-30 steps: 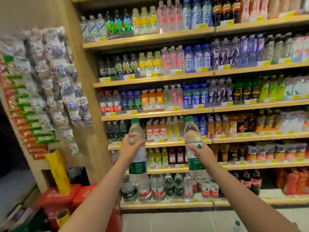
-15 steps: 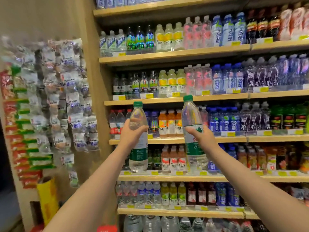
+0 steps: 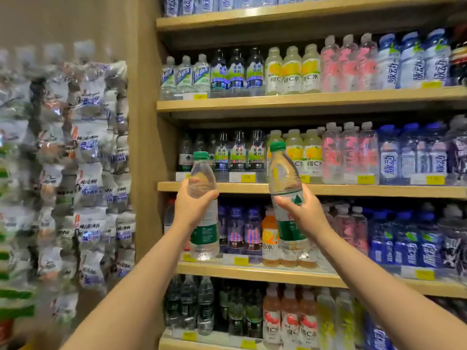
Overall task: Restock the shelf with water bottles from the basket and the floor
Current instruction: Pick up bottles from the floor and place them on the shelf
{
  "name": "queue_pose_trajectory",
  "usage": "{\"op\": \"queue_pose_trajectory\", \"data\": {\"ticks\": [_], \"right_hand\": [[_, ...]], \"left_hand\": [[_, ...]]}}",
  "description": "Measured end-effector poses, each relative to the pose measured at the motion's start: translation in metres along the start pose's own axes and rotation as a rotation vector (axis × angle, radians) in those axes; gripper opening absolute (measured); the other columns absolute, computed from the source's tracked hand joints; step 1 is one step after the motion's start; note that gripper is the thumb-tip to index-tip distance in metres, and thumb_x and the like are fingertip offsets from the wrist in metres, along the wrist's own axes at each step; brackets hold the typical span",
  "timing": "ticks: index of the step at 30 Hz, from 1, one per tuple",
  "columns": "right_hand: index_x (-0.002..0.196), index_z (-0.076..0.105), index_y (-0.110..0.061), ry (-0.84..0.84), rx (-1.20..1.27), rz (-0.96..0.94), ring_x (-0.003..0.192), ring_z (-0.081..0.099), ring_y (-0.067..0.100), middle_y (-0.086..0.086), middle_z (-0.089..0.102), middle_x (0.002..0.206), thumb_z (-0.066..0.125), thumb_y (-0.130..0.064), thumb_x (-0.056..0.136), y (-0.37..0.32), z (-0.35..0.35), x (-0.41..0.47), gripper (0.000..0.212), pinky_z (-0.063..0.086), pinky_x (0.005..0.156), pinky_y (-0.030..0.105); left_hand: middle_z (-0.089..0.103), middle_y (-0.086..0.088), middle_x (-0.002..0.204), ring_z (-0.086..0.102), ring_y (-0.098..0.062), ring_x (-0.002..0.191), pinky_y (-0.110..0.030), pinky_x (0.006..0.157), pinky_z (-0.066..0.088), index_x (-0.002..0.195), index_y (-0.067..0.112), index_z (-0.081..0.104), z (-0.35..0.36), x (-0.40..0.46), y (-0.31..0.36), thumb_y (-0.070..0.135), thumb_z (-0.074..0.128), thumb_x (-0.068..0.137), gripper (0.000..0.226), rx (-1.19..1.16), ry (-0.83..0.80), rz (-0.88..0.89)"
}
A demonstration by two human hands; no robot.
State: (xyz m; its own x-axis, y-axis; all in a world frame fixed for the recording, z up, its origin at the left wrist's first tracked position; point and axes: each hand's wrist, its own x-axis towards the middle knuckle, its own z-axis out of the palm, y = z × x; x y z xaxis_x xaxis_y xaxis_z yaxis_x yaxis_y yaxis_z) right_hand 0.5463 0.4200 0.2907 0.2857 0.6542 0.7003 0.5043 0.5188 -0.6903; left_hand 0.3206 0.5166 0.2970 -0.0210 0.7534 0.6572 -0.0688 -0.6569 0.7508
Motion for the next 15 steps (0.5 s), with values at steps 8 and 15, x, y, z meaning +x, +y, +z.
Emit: {"op": "queue_pose_trajectory", "data": {"ticks": [8, 15], "right_hand": [[0.120, 0.052, -0.023, 0.076, 0.061, -0.186, 0.105, 0.059, 0.009, -0.006, 0.063, 0.114, 0.064, -0.061, 0.057, -0.003, 0.081, 0.075, 0.074, 0.047, 0.086, 0.032], [0.107, 0.054, -0.027, 0.159, 0.059, -0.235, 0.101, 0.060, 0.012, -0.006, 0.064, 0.107, 0.065, -0.061, 0.054, 0.004, 0.144, 0.143, 0.063, 0.050, 0.083, 0.036]], "left_hand": [[0.057, 0.005, 0.085, 0.058, 0.006, 0.064, -0.008, 0.059, 0.046, 0.107, 0.005, 0.047, -0.032, 0.128, -0.016, 0.005, 0.072, 0.077, 0.039, -0.091, 0.075, 0.244], [0.057, 0.004, 0.095, 0.057, -0.005, 0.084, -0.008, 0.071, 0.042, 0.106, 0.018, 0.044, -0.052, 0.247, -0.026, 0.011, 0.076, 0.074, 0.045, -0.057, 0.064, 0.439]]}}
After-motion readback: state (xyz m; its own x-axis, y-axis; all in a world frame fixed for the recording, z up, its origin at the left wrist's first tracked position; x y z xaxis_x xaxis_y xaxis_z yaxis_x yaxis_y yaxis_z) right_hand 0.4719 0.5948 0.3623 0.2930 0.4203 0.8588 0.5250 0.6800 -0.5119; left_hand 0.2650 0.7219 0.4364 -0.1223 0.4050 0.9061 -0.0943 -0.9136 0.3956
